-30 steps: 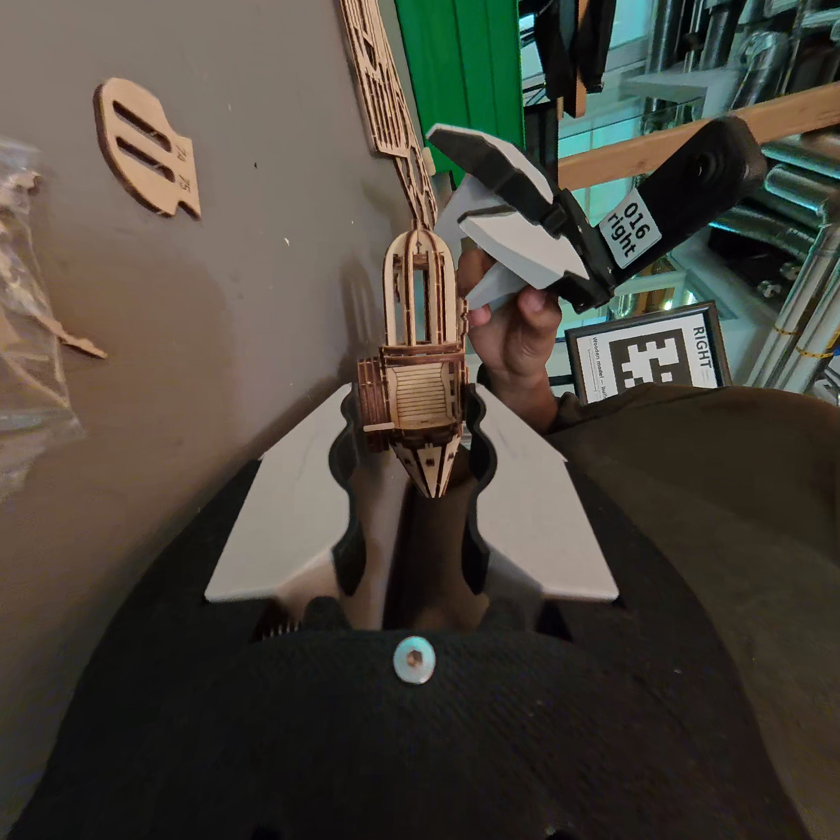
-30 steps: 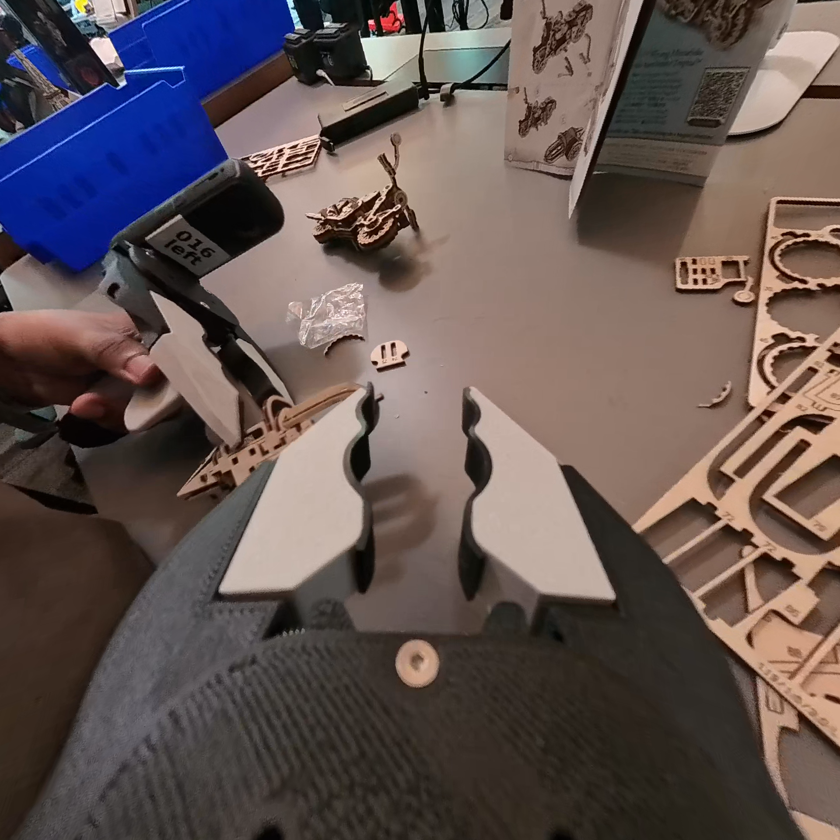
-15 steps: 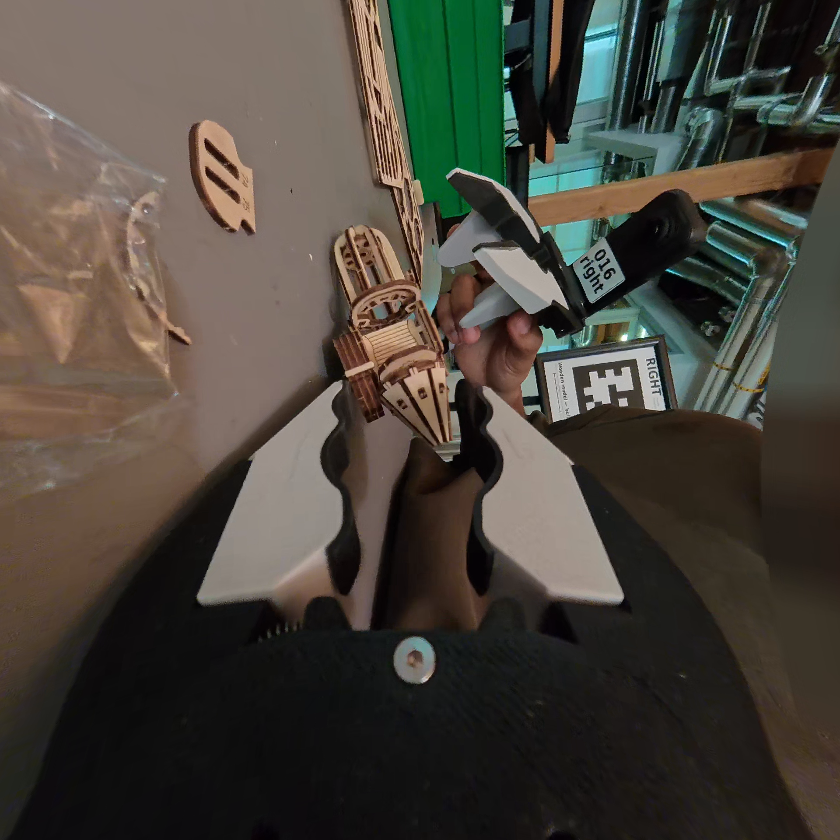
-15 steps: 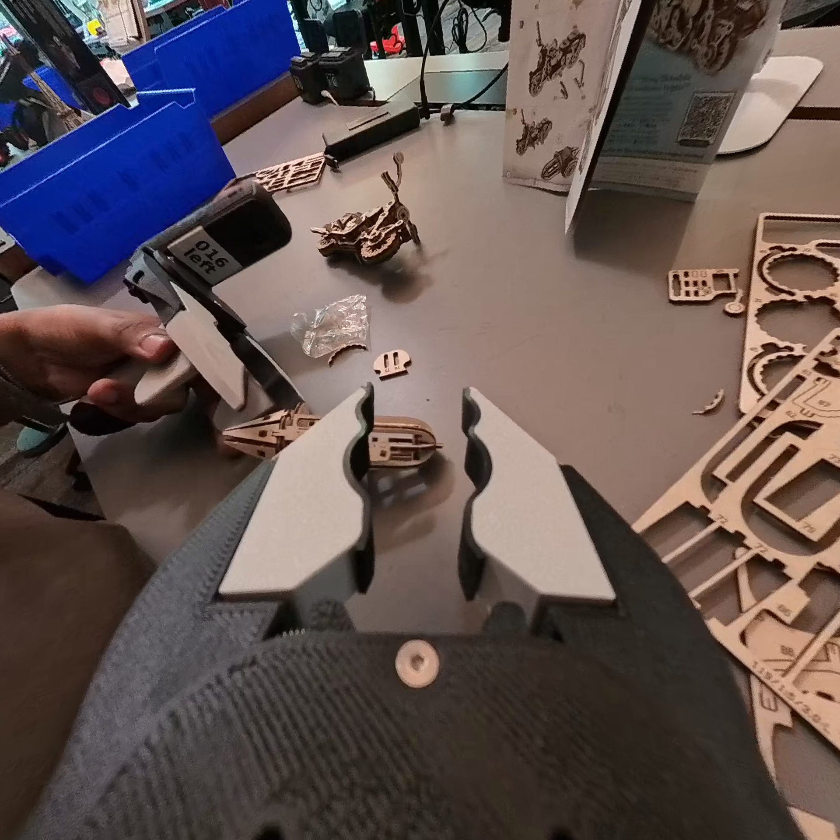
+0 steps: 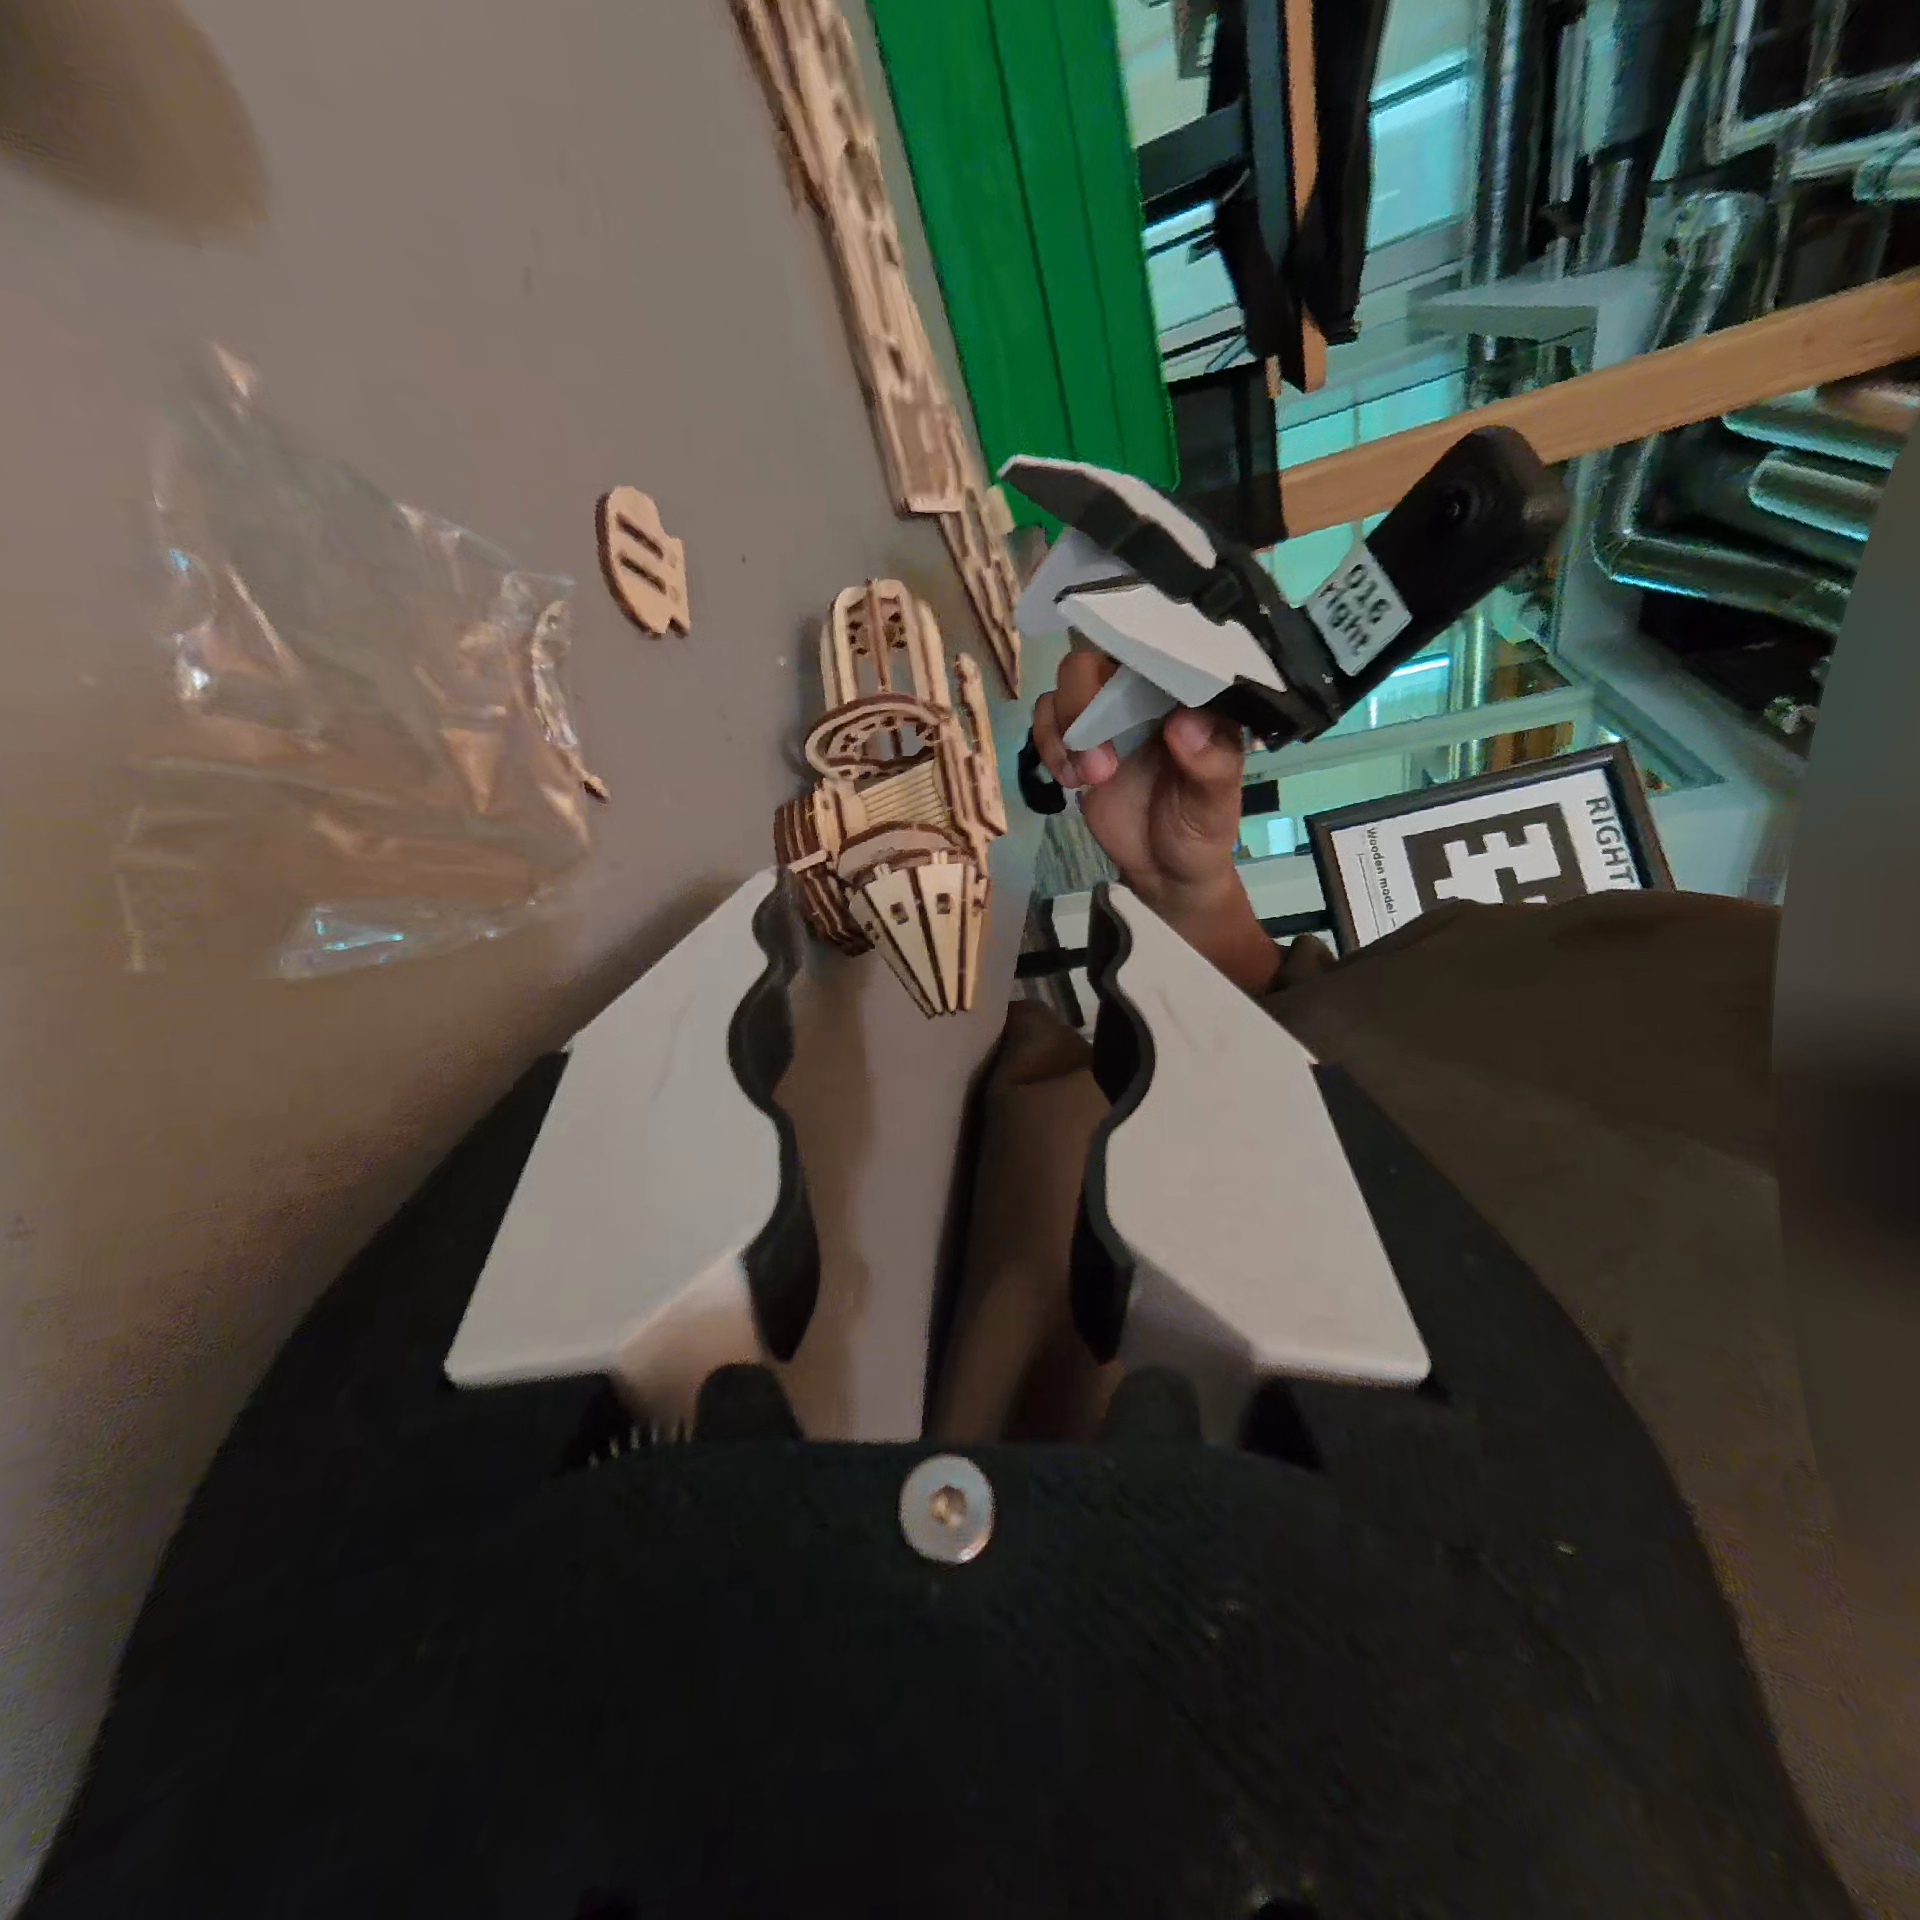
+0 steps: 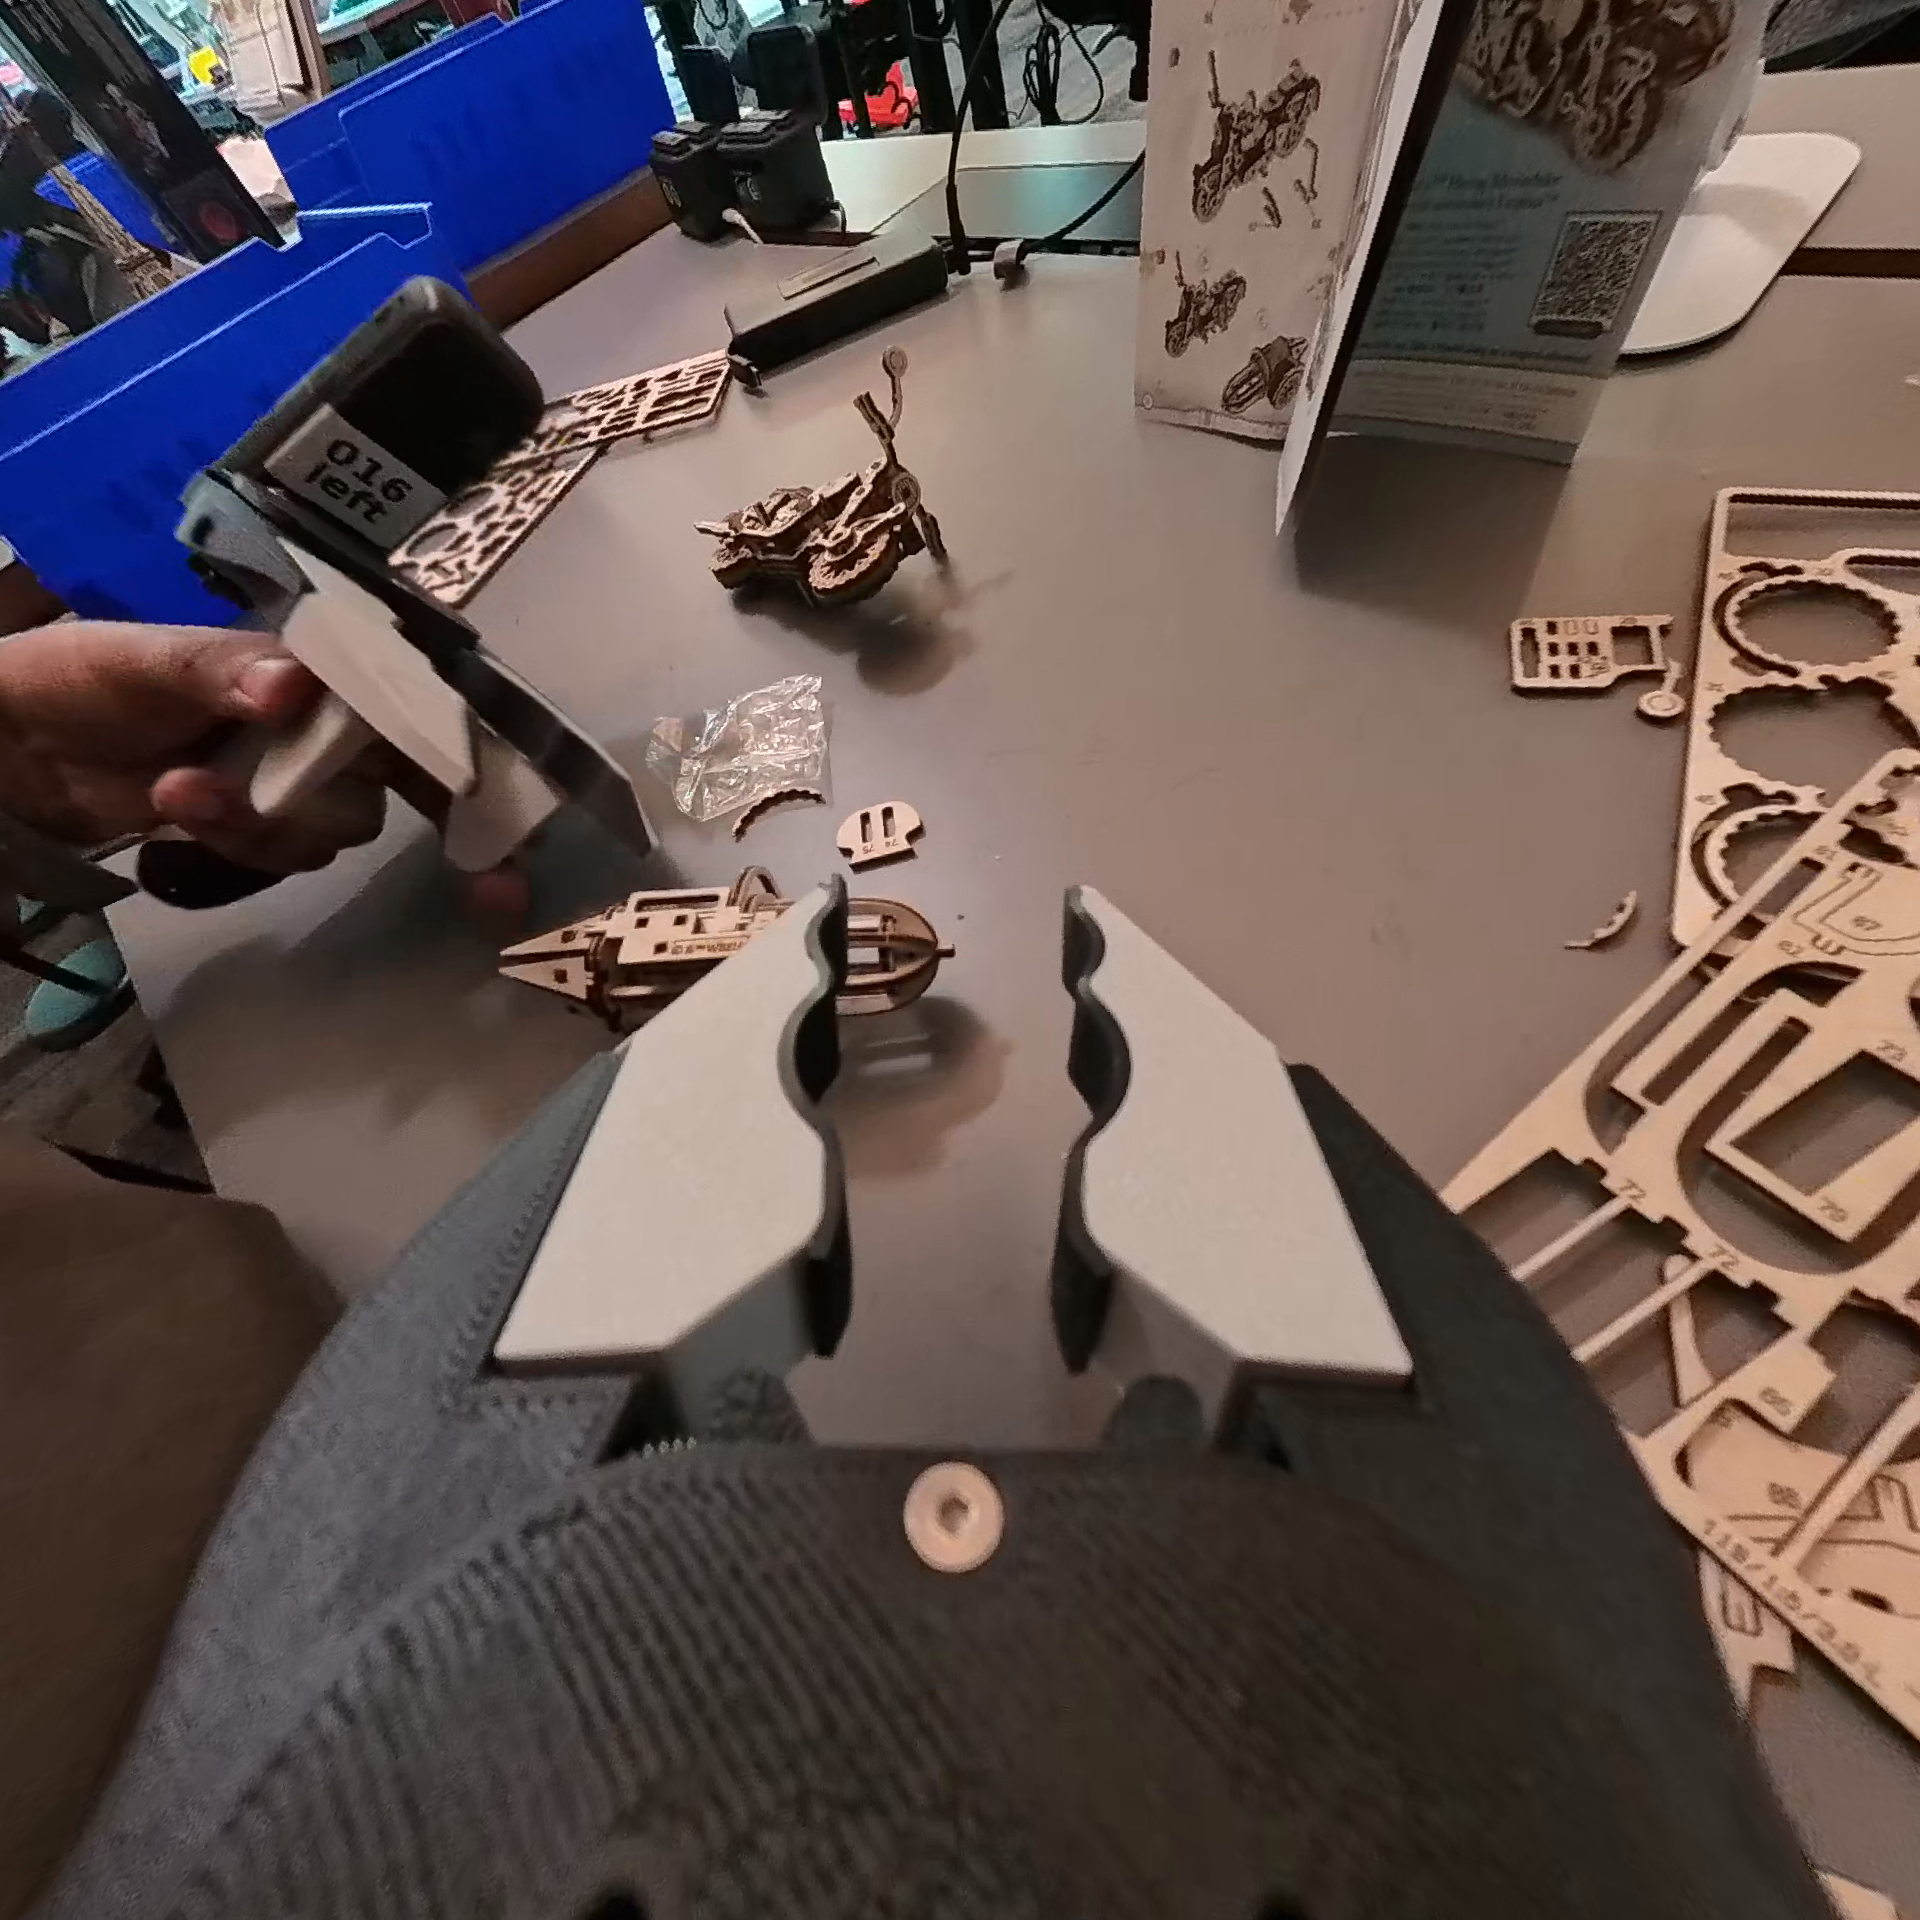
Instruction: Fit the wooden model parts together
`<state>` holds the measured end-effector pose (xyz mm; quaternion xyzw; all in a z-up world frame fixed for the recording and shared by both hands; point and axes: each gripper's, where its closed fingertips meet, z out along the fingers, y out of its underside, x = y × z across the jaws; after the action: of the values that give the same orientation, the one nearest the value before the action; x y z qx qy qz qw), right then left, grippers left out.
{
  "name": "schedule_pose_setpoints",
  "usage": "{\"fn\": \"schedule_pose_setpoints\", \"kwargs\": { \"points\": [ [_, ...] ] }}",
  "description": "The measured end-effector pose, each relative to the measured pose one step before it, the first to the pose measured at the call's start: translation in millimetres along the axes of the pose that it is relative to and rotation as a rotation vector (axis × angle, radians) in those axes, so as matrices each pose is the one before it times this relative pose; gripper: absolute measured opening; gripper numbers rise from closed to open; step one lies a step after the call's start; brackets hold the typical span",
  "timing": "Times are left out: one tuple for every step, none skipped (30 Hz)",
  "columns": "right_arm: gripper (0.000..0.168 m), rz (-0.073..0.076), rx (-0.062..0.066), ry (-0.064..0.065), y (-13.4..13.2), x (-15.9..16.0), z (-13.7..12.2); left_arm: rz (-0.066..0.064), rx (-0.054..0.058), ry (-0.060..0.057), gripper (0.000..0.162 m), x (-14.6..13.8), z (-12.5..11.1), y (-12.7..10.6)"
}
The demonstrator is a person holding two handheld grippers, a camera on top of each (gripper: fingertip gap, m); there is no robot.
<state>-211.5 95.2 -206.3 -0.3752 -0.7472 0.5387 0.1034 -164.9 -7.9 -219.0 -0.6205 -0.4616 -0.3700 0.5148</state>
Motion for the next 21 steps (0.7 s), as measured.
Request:
{"fn": "schedule_pose_setpoints", "kwargs": {
  "points": [
    [0.040, -0.0015, 0.0008, 0.0012, -0.13, 0.20, 0.13, 0.0197, 0.0134, 0.0209, 0.055, 4.59, -1.87, -2.97],
    [0.040, -0.0009, -0.0002, 0.0012, 0.20, 0.28, 0.07, 0.0184, 0.0134, 0.0159, 0.054, 3.77, -1.32, -2.77],
    [0.040, 0.0001, -0.0010, 0.0008, 0.22, 0.29, 0.12, 0.0164, 0.0134, 0.0070, 0.054, 2.06, -0.96, -2.63],
    [0.040, 0.0010, -0.0011, 0.0000, 0.37, 0.24, 0.25, 0.0211, 0.0115, 0.0057, 0.054, 1.62, -0.66, -2.11],
    [0.040, 0.0015, -0.0009, -0.0010, 0.25, 0.04, 0.23, 0.0229, 0.0125, -0.0024, 0.054, 0.09, -0.54, -2.22],
    [0.040, 0.0015, -0.0007, -0.0012, 0.26, -0.13, 0.26, 0.0197, 0.0150, -0.0132, 0.053, -1.68, -0.72, -2.59],
    [0.040, 0.0005, -0.0003, -0.0007, 0.08, -0.04, 0.08, 0.0221, 0.0135, -0.0112, 0.053, -1.32, -0.78, -2.33],
    [0.040, -0.0005, -0.0001, -0.0004, 0.04, -0.16, 0.01, 0.0214, 0.0127, -0.0079, 0.052, -0.69, -0.96, -2.37],
    [0.040, -0.0005, 0.0001, -0.0006, -0.12, -0.31, -0.11, 0.0195, 0.0147, -0.0050, 0.051, 0.03, -1.07, -2.72],
    [0.040, 0.0001, 0.0008, -0.0011, -0.19, -0.28, -0.21, 0.0202, 0.0182, -0.0048, 0.050, 0.17, -1.28, -3.22],
    [0.040, 0.0006, 0.0011, -0.0015, -0.20, -0.51, -0.17, 0.0220, 0.0195, -0.0062, 0.049, 0.05, -1.24, -3.30],
    [0.040, 0.0007, 0.0009, -0.0019, -0.13, -0.47, -0.09, 0.0199, 0.0173, -0.0082, 0.049, -0.19, -1.20, -2.88],
    [0.040, 0.0002, 0.0006, -0.0017, -0.22, -0.44, -0.02, 0.0182, 0.0112, -0.0114, 0.048, -0.85, -0.86, -2.00],
    [0.040, -0.0004, -0.0001, -0.0012, -0.02, -0.44, -0.01, 0.0180, 0.0049, -0.0147, 0.047, -1.48, -0.49, -0.87],
    [0.040, -0.0010, -0.0005, -0.0010, 0.08, -0.50, -0.02, 0.0182, 0.0010, -0.0170, 0.047, -1.63, -0.24, -0.23],
    [0.040, -0.0013, -0.0003, -0.0006, -0.01, -0.43, 0.12, 0.0172, -0.0016, -0.0199, 0.047, -2.09, -0.02, 0.17],
    [0.040, -0.0013, 0.0001, -0.0005, -0.01, -0.42, 0.02, 0.0162, -0.0048, -0.0184, 0.047, -1.89, 0.26, 0.67],
    [0.040, -0.0008, 0.0001, -0.0004, -0.04, -0.30, 0.01, 0.0143, -0.0054, -0.0139, 0.046, -1.28, 0.44, 0.93],
    [0.040, -0.0004, -0.0004, -0.0002, 0.11, -0.11, 0.16, 0.0112, -0.0050, -0.0082, 0.046, -0.54, 0.54, 0.96],
    [0.040, -0.0001, -0.0007, -0.0001, 0.16, -0.12, 0.14, 0.0065, -0.0054, -0.0074, 0.046, -0.74, 0.61, 1.01],
    [0.040, 0.0002, -0.0007, -0.0002, 0.25, -0.12, 0.18, 0.0046, -0.0031, -0.0054, 0.045, -0.61, 0.55, 0.71]
  ]
}}
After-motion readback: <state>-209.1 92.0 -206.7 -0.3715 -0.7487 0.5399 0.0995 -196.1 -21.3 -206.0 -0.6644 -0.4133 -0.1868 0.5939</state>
